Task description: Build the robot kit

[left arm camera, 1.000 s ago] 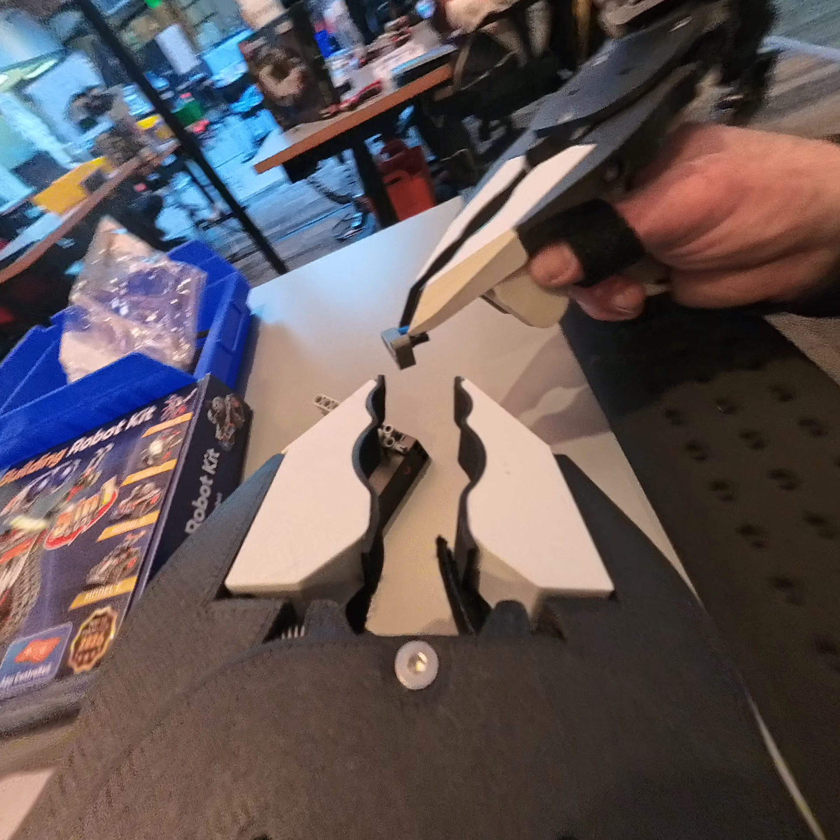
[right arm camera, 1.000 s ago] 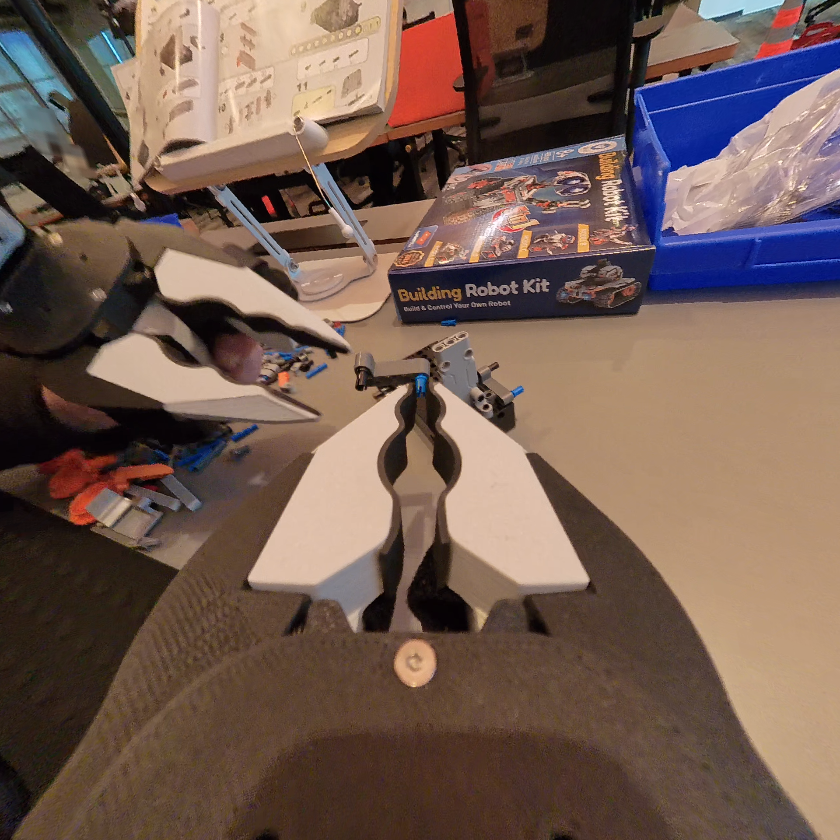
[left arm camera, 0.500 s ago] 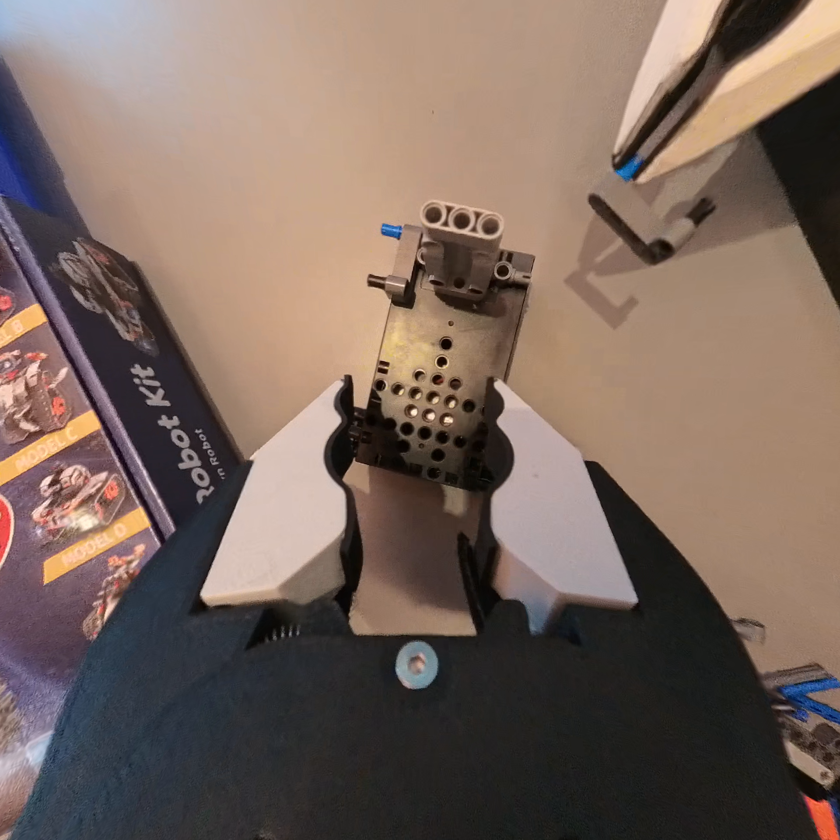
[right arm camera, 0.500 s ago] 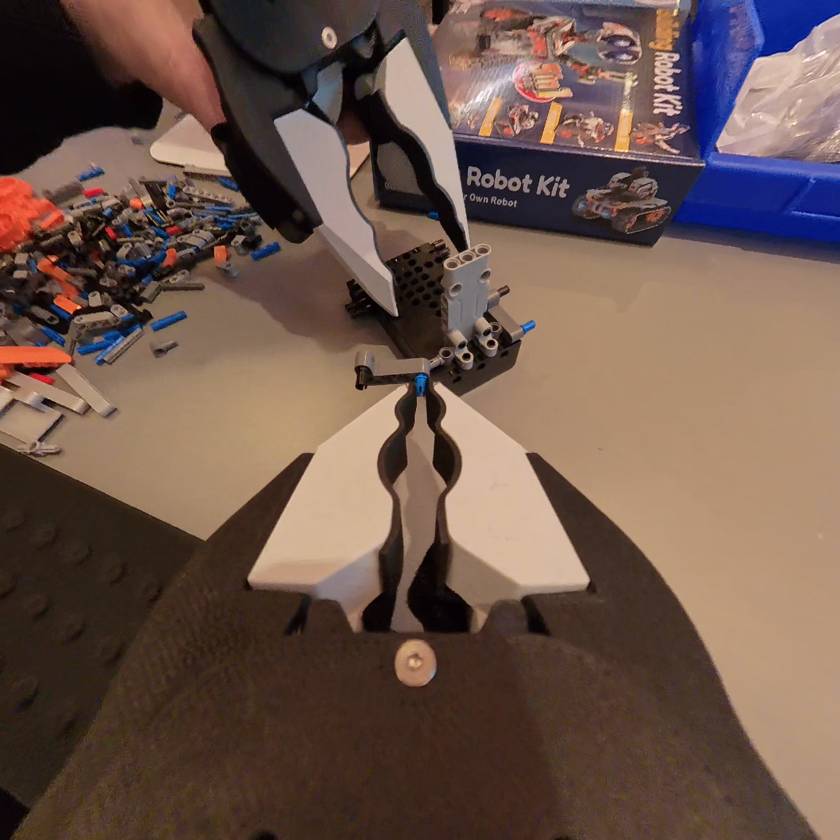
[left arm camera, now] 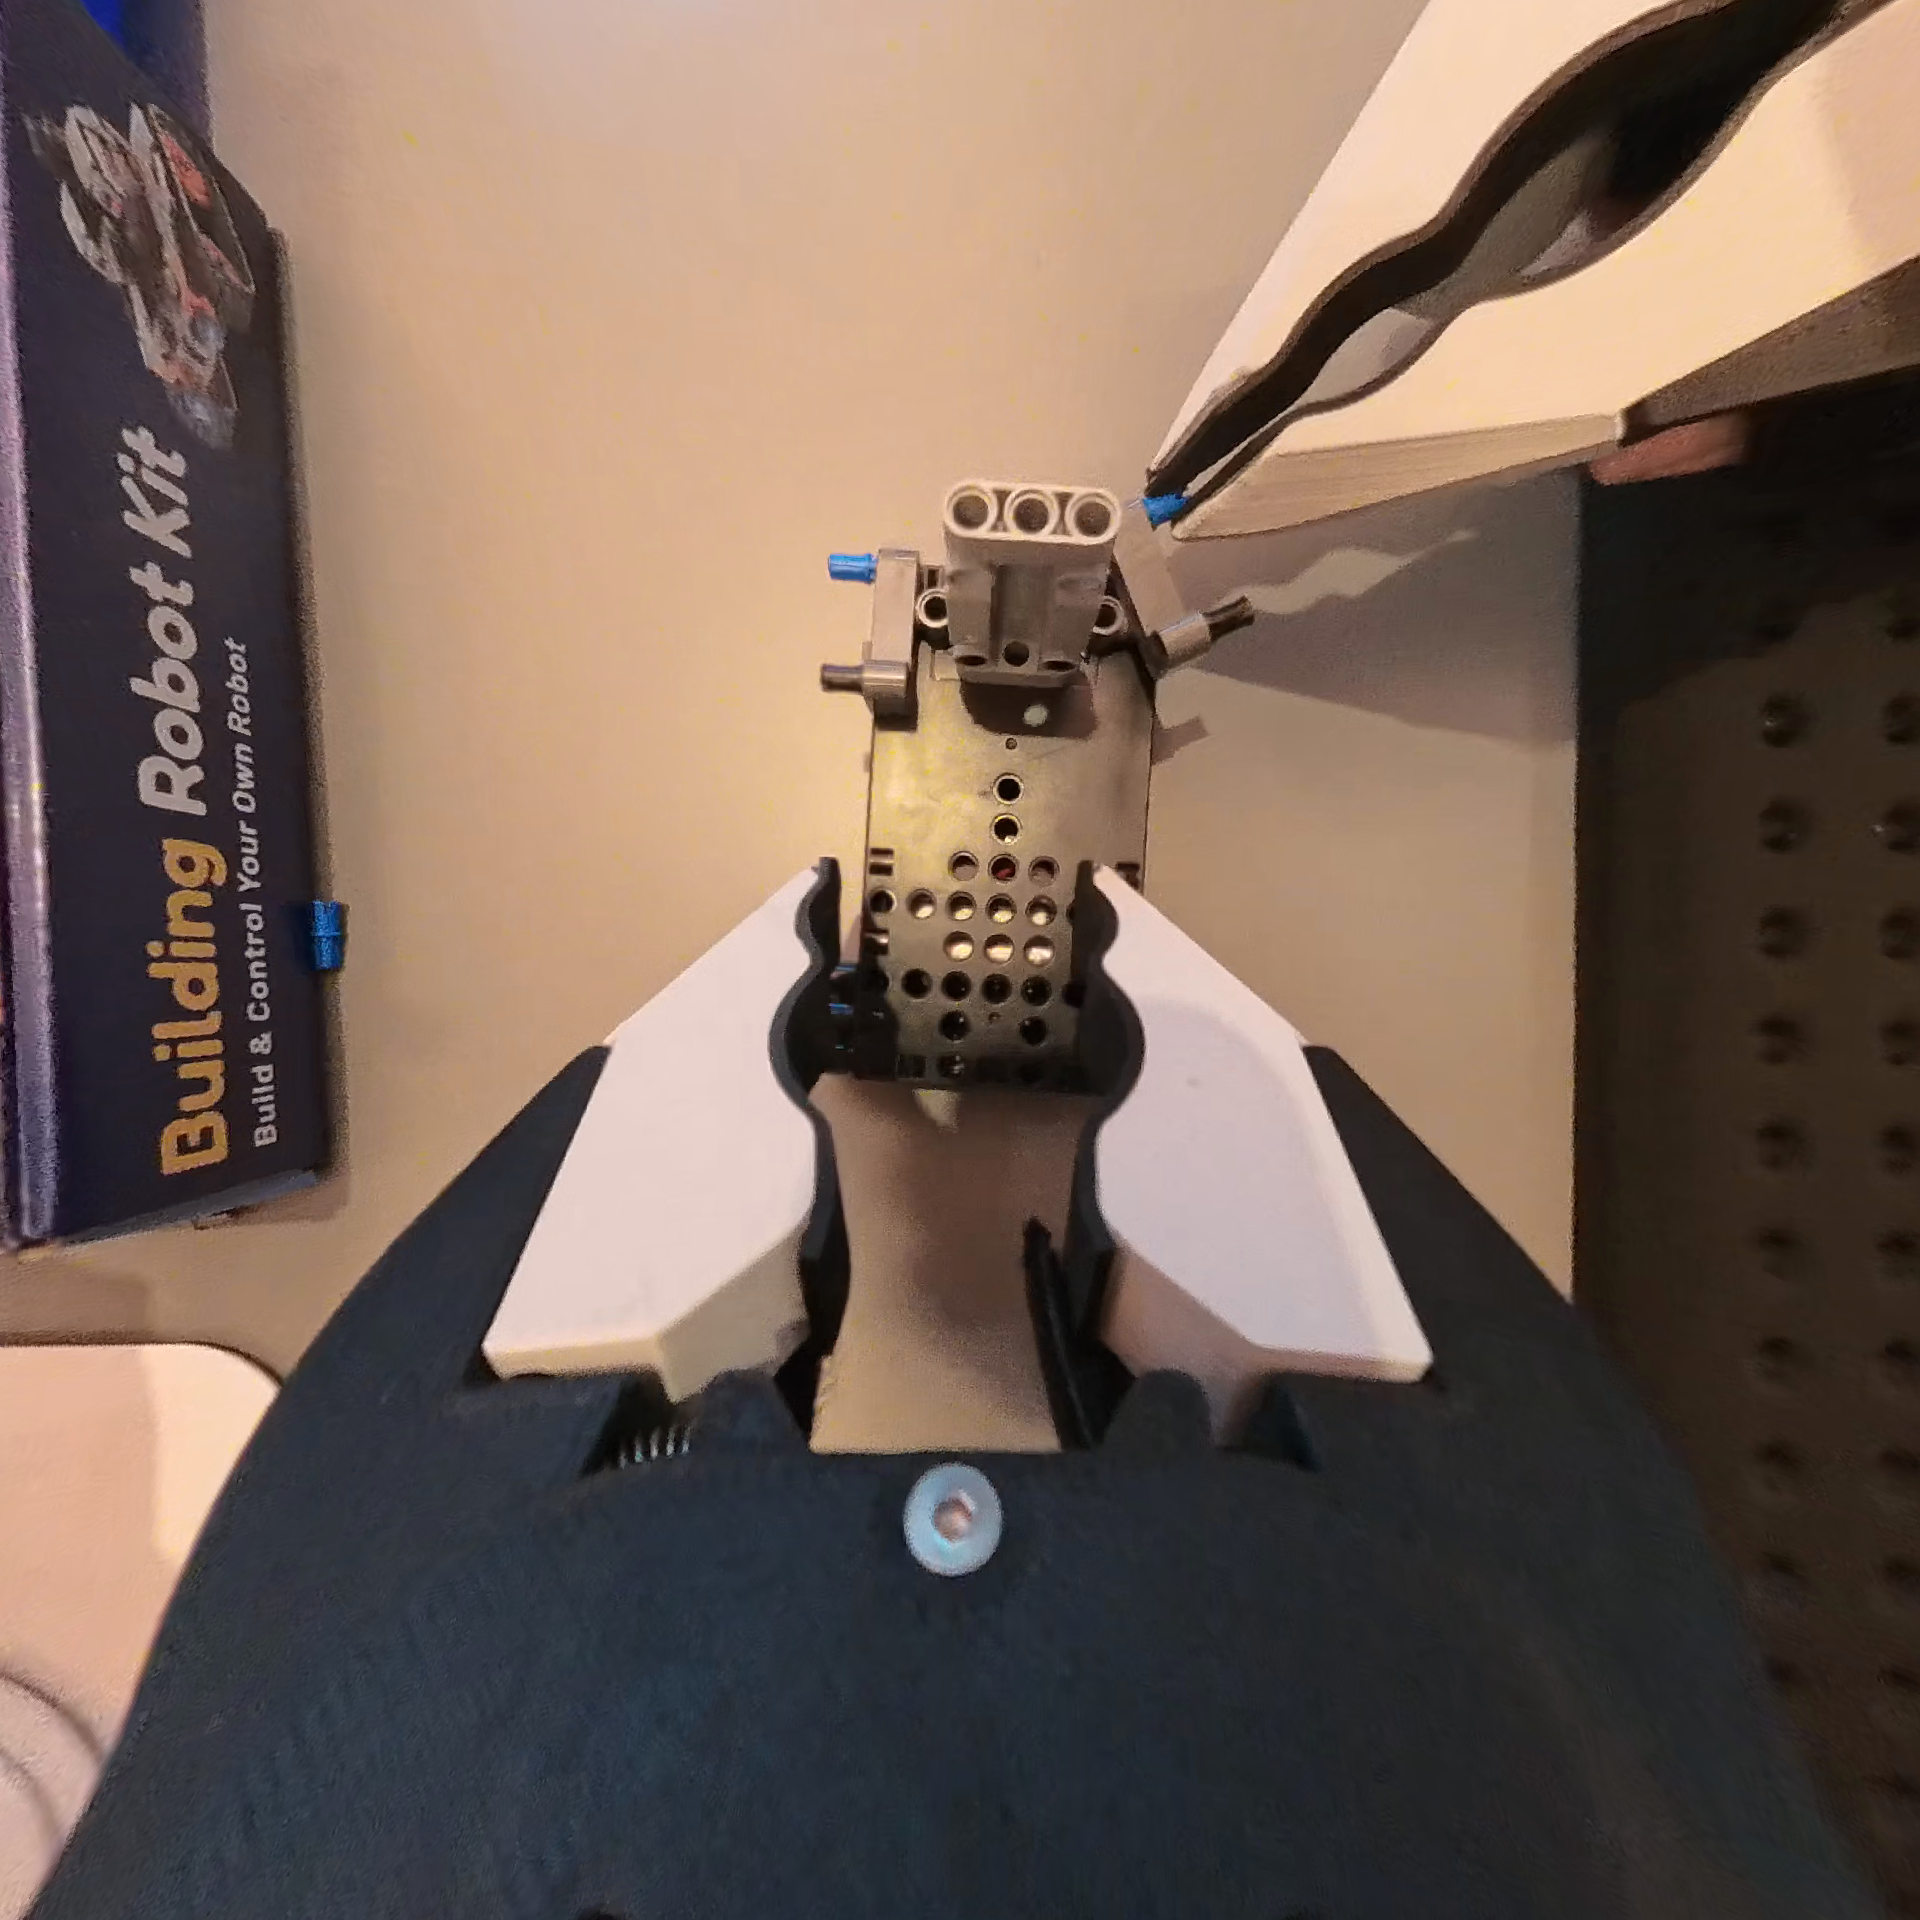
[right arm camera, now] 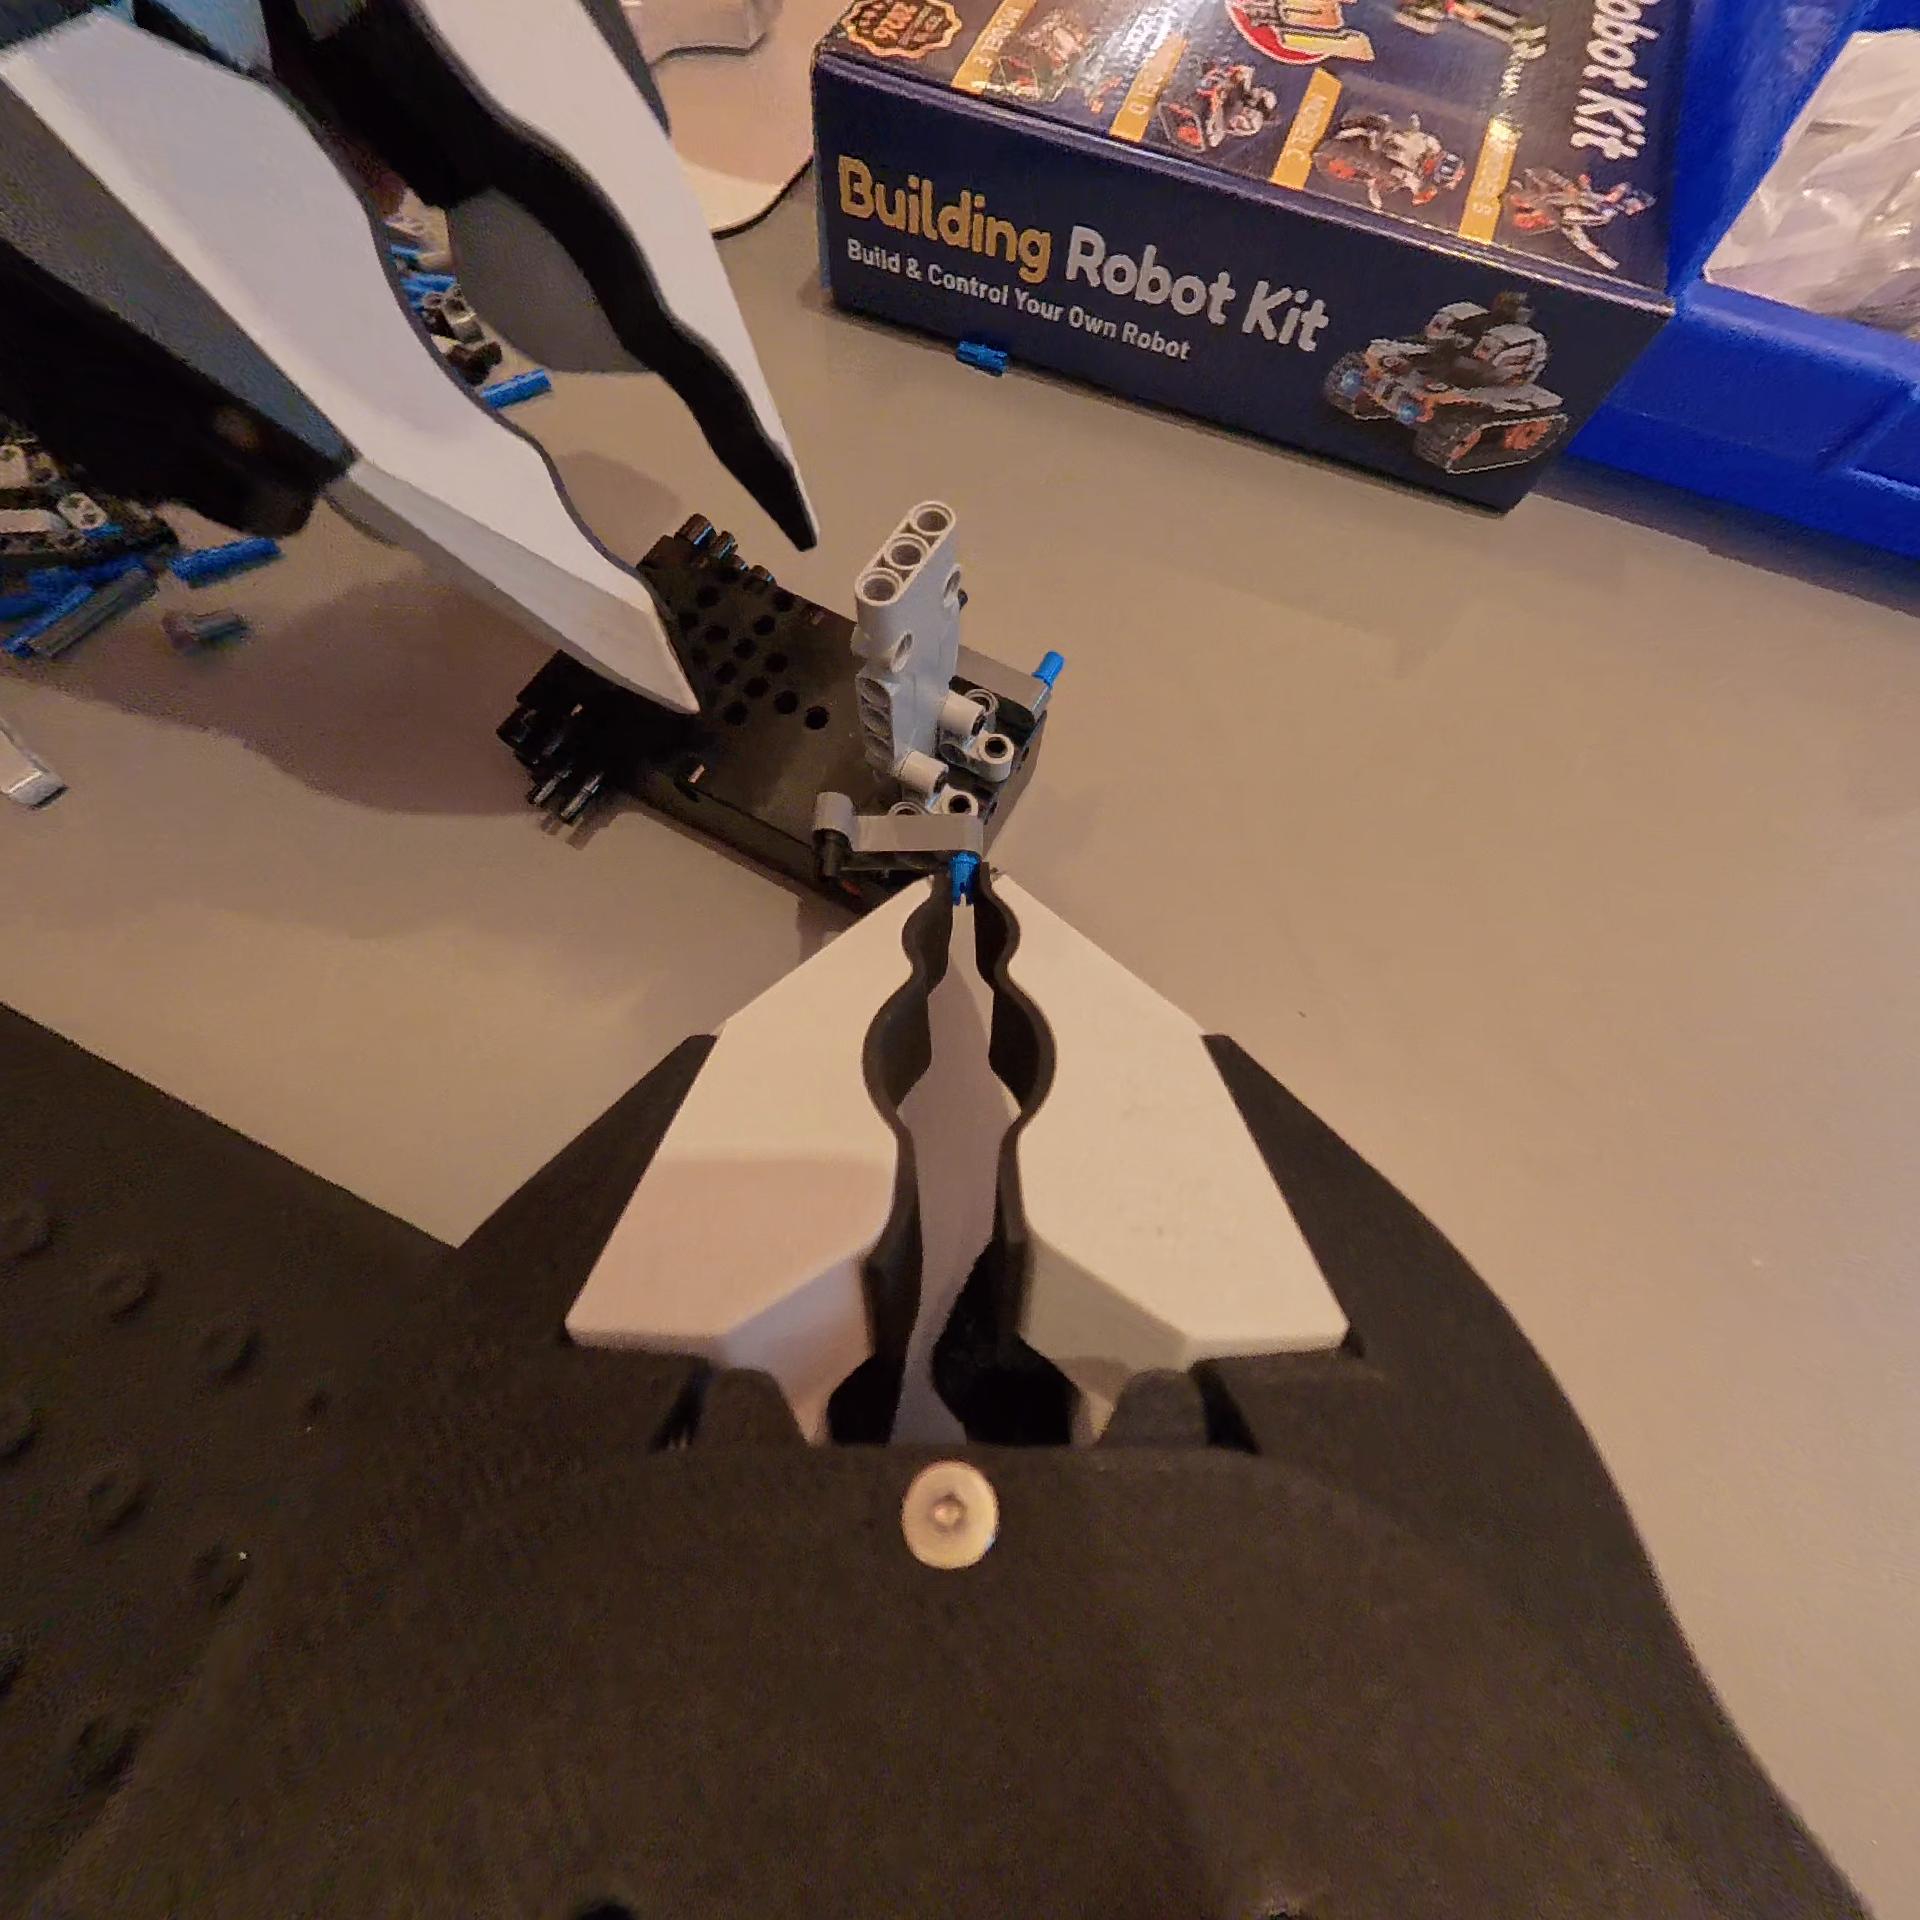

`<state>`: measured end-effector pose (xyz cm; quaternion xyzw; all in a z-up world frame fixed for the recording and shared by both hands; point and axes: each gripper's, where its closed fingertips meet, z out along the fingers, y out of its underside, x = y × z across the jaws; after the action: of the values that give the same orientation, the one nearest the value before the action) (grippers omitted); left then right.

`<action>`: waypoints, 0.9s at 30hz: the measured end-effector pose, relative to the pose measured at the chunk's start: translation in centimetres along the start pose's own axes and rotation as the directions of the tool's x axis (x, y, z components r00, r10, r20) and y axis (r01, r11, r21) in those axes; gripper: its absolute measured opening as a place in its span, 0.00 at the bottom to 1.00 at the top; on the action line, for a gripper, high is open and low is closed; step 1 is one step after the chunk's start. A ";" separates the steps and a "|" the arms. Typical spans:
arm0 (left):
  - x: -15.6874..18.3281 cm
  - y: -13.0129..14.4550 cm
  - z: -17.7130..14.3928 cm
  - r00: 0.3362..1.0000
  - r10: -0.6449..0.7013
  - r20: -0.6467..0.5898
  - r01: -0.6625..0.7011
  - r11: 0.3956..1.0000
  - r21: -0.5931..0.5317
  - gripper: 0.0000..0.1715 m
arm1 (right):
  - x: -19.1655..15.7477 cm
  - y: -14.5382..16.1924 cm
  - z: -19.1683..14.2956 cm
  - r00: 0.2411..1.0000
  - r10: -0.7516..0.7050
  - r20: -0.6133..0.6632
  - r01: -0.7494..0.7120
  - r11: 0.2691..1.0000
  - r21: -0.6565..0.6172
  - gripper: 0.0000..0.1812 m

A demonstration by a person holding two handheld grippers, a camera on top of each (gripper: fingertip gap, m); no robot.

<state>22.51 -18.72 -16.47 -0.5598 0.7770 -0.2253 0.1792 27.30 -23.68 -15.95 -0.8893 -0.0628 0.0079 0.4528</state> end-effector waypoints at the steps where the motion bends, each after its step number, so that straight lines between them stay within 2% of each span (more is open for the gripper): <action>1: 0.0 -0.1 -0.2 1.000 0.019 -0.021 -0.019 1.000 -0.004 0.26 | -0.1 0.0 0.0 1.000 -0.004 0.004 0.004 1.000 0.000 0.01; 3: -0.3 -1.4 -0.5 0.995 0.085 -0.044 -0.083 0.996 0.044 0.28 | -0.2 0.0 0.0 1.000 -0.014 0.007 0.014 1.000 -0.002 0.01; 7: -0.8 -2.0 1.6 0.975 0.201 -0.091 -0.200 0.979 0.026 0.28 | -0.2 -0.1 0.1 1.000 -0.029 0.001 0.029 1.000 0.000 0.01; 9: -0.2 -2.2 2.3 0.974 0.142 -0.180 -0.135 0.990 0.048 0.28 | -0.2 0.0 0.3 0.999 -0.040 -0.001 0.040 0.999 -0.006 0.01; 16: 0.1 -1.7 2.4 0.984 -0.019 -0.180 0.036 0.995 0.091 0.23 | -0.2 0.0 0.1 1.000 -0.024 0.016 0.024 1.000 -0.008 0.01; 17: 0.1 -1.7 2.3 0.983 -0.037 -0.177 0.056 0.993 0.104 0.18 | -0.3 0.0 0.1 1.000 -0.023 0.021 0.024 1.000 -0.012 0.01; 22: -0.1 -1.6 2.2 0.992 -0.052 -0.117 0.068 0.988 0.138 0.16 | -0.4 0.0 0.1 0.999 -0.043 0.004 0.043 0.999 -0.009 0.01; 27: 0.0 -1.4 2.1 0.989 -0.054 -0.135 0.071 0.990 0.126 0.17 | -0.4 0.1 0.2 0.999 -0.054 -0.005 0.054 0.998 -0.013 0.01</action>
<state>24.74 -19.40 -17.41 -0.5550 0.7527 -0.3174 0.1567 26.89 -23.60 -16.15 -0.8902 -0.0855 -0.0073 0.4475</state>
